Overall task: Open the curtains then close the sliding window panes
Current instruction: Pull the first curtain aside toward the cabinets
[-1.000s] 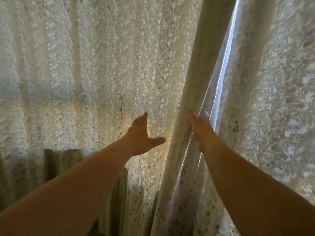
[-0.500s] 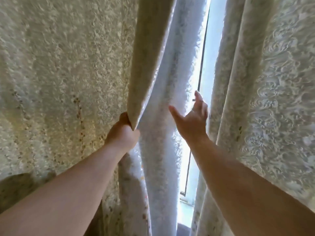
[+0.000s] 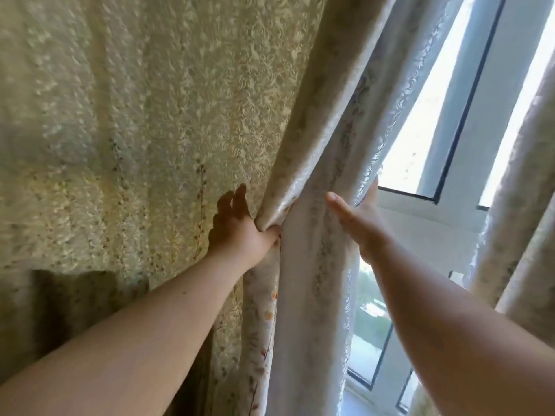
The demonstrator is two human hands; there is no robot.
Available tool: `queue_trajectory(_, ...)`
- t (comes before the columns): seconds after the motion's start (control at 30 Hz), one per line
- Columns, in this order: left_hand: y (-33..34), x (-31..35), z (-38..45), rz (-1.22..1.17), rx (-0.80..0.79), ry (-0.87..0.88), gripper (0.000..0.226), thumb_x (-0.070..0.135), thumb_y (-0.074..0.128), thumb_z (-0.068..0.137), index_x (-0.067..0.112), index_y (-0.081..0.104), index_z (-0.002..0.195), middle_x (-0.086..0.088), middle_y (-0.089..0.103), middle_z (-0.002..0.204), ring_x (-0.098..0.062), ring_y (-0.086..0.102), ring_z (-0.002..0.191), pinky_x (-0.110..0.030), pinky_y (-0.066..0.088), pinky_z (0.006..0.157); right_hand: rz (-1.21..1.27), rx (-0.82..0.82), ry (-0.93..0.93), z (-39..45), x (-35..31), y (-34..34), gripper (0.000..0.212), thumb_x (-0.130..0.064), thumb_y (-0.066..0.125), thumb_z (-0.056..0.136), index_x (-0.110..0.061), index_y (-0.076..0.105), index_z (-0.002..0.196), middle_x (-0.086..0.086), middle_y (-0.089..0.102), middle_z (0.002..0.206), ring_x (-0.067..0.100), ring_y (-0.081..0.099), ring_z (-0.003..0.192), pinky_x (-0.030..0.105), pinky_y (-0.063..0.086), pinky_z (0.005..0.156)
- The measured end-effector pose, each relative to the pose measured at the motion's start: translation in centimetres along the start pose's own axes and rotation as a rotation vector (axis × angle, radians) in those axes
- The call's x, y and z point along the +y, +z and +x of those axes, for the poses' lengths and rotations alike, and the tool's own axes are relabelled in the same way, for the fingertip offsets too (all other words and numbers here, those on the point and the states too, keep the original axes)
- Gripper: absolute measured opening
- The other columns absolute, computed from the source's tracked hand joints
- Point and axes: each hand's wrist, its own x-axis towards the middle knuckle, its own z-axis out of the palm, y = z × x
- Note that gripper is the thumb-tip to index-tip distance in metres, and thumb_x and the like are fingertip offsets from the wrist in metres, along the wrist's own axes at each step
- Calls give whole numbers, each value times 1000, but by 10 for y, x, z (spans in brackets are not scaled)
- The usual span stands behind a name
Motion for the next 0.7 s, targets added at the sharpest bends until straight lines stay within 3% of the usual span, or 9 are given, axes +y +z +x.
queue_trajectory(0.23,-19,-31,37,253,71,-99,110,67,60,65,26,-5,144,-4,-2,154,-31,14,137,-48,22,109,92,-118,22,55,11,53,139,-81,73,30,-41,6,146,12,59,127,34,61,108,60,51,86)
queue_trajectory(0.33,-29,-50,60,280,94,-94,109,66,60,65,27,-4,144,-3,-4,154,-28,7,139,-52,17,109,181,-175,-11,83,15,89,132,-79,74,37,-38,11,146,-1,57,130,21,60,111,47,53,89)
queue_trajectory(0.5,-55,-102,111,244,148,-107,114,69,61,61,27,-5,144,-2,-4,154,-27,8,139,-52,17,109,287,-187,-34,128,13,163,94,-62,70,60,-34,28,139,-7,62,114,10,64,97,25,56,62)
queue_trajectory(0.7,-83,-156,176,220,136,-135,119,71,62,58,28,-7,144,0,-4,154,-27,9,139,-55,16,109,293,-184,-14,172,8,230,75,-53,68,76,-28,34,138,-6,60,117,10,61,100,20,54,59)
